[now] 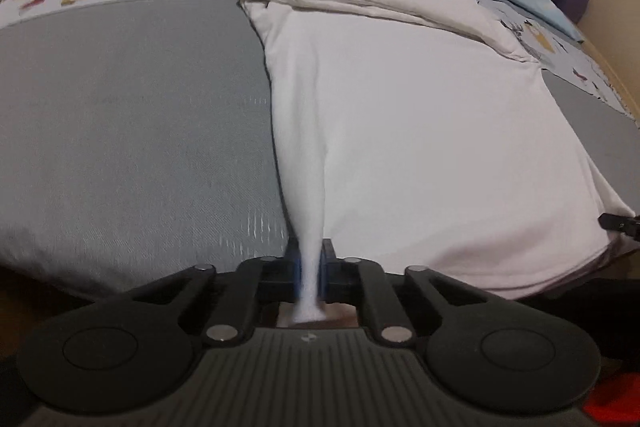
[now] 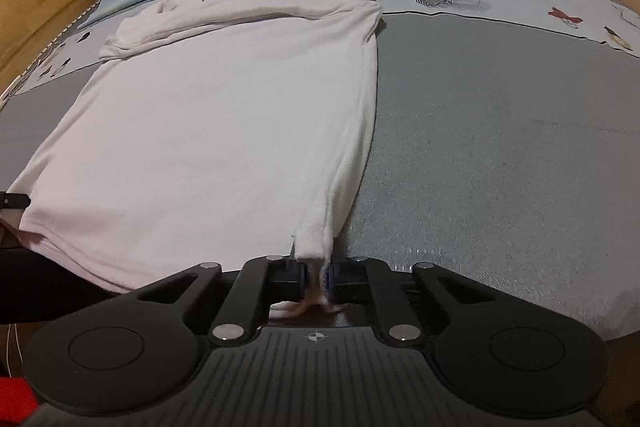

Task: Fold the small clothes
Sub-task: 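Grasp the shirt hem with the right tool while the left tool grasps another hem corner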

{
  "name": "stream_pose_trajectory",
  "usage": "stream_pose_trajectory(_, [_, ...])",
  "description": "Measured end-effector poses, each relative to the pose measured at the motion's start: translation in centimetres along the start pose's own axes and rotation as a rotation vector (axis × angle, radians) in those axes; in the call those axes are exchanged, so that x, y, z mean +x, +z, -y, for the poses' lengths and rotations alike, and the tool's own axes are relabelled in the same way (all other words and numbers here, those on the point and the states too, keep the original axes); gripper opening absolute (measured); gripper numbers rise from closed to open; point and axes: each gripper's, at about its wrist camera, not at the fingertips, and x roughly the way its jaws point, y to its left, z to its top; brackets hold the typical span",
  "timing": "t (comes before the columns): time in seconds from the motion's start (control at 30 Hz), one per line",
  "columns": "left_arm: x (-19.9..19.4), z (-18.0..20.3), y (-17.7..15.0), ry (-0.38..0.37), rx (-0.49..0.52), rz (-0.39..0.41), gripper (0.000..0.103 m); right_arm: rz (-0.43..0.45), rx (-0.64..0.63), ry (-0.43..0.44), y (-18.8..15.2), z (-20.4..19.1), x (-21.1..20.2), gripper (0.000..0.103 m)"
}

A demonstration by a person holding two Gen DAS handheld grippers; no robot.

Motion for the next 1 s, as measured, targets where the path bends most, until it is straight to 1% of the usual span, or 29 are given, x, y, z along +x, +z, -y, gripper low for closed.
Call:
stream_pose_trajectory(0.1, [-1.6, 0.0, -1.5, -0.008, 0.013, -0.018, 0.005, -0.004, 0.068, 0.017, -0.9, 0.0, -2.0, 0.008])
stream_pose_trajectory(0.23, [-5.4, -0.6, -4.4, -0.072, 0.007, -0.04, 0.005, -0.004, 0.176, 0.1, -3.9, 0.4, -7.1, 0.008])
stream_pose_trajectory(0.37, [-8.6, -0.9, -6.6, -0.137, -0.023, -0.074, 0.005, -0.028, 0.221, 0.114, -6.9, 0.8, -11.5, 0.008])
stream_pose_trajectory(0.43, [-9.4, -0.9, -6.6, -0.168, -0.045, -0.084, 0.005, -0.055, 0.253, 0.115, -7.3, 1.0, -12.6, 0.008])
stream_pose_trajectory(0.47, [-9.6, -0.9, -5.9, -0.186, -0.06, -0.082, 0.004, -0.062, 0.27, 0.12, -7.0, 1.1, -12.9, 0.008])
stream_pose_trajectory(0.53, [-9.9, -0.9, -3.3, -0.221, -0.083, -0.059, 0.004, -0.062, 0.297, 0.138, -5.2, 1.2, -13.1, 0.008])
stream_pose_trajectory(0.57, [-9.9, -0.8, -1.6, -0.238, -0.086, -0.044, 0.004, -0.046, 0.303, 0.147, -3.6, 1.1, -13.0, 0.008])
stream_pose_trajectory(0.63, [-9.5, -0.7, 2.9, -0.249, -0.079, 0.004, 0.004, -0.001, 0.363, 0.177, 0.7, 1.8, -12.4, 0.008])
stream_pose_trajectory(0.67, [-8.9, -0.6, 5.3, -0.245, -0.073, 0.027, 0.004, 0.017, 0.4, 0.194, 3.2, 2.3, -11.7, 0.006])
stream_pose_trajectory(0.73, [-6.7, -0.9, 11.1, -0.235, -0.101, 0.061, 0.004, 0.072, 0.44, 0.194, 8.7, 3.1, -9.4, 0.006])
stream_pose_trajectory(0.77, [-5.3, -1.2, 14.1, -0.223, -0.12, 0.071, 0.004, 0.099, 0.443, 0.179, 11.6, 3.5, -7.8, 0.005])
stream_pose_trajectory(0.8, [-3.4, -1.8, 17.3, -0.185, -0.154, 0.09, 0.004, 0.123, 0.468, 0.146, 14.8, 3.5, -6.1, 0.005])
stream_pose_trajectory(0.83, [-1.5, -2.4, 20.0, -0.151, -0.191, 0.108, 0.007, 0.142, 0.515, 0.112, 18.0, 3.9, -4.1, 0.006])
stream_pose_trajectory(0.87, [0.4, -3.4, 22.4, -0.113, -0.233, 0.121, 0.017, 0.149, 0.584, 0.089, 20.2, 4.4, -2.2, 0.011])
stream_pose_trajectory(0.9, [2.0, -4.3, 24.4, -0.041, -0.319, 0.122, 0.028, 0.156, 0.697, 0.058, 21.9, 5.4, -0.2, 0.02])
stream_pose_trajectory(0.93, [2.9, -5.1, 25.5, 0.019, -0.391, 0.123, 0.051, 0.167, 0.791, 0.026, 23.2, 6.1, 1.5, 0.051])
stream_pose_trajectory(0.97, [3.4, -5.5, 26.1, 0.043, -0.424, 0.145, 0.069, 0.192, 0.846, 0.004, 23.7, 6.5, 2.7, 0.068])
stream_pose_trajectory(1.0, [3.5, -5.8, 26.2, 0.041, -0.431, 0.185, 0.079, 0.236, 0.879, -0.007, 23.4, 6.5, 3.2, 0.069])
